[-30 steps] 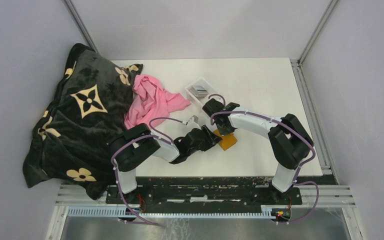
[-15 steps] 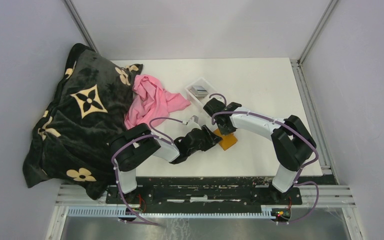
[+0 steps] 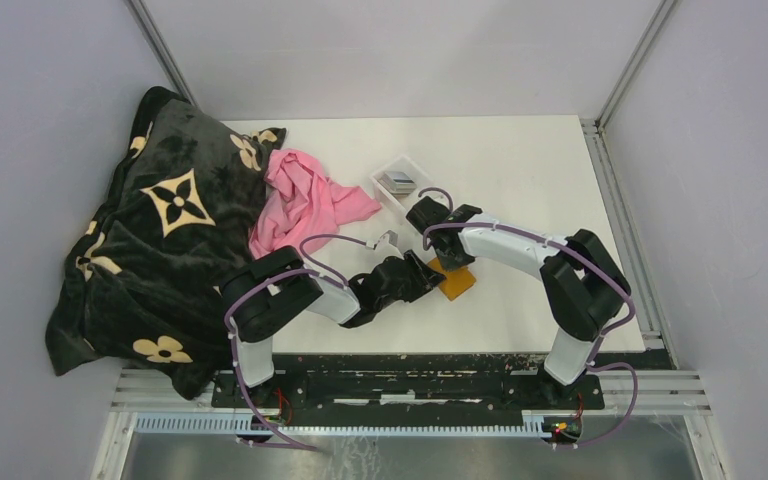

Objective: Put the credit cards into the card holder
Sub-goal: Close the card holder at the center of the board.

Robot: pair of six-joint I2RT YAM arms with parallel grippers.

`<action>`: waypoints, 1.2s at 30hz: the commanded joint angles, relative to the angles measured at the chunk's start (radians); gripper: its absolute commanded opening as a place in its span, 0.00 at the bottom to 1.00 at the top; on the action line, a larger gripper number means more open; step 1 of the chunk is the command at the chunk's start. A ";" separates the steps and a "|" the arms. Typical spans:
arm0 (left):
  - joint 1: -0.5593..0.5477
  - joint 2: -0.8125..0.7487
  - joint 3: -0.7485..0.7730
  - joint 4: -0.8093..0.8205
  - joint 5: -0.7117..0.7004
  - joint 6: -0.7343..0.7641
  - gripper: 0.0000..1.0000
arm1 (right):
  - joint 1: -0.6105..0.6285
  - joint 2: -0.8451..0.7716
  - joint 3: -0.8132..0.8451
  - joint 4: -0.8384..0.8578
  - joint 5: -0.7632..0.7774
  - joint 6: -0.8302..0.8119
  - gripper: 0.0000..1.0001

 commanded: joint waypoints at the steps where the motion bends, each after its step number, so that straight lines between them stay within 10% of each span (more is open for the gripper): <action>1: -0.008 0.063 -0.028 -0.195 -0.004 -0.006 0.51 | 0.009 -0.002 0.034 0.015 -0.001 -0.001 0.30; 36: -0.005 0.060 -0.036 -0.190 0.000 0.003 0.51 | 0.009 0.077 0.070 0.011 0.076 -0.030 0.25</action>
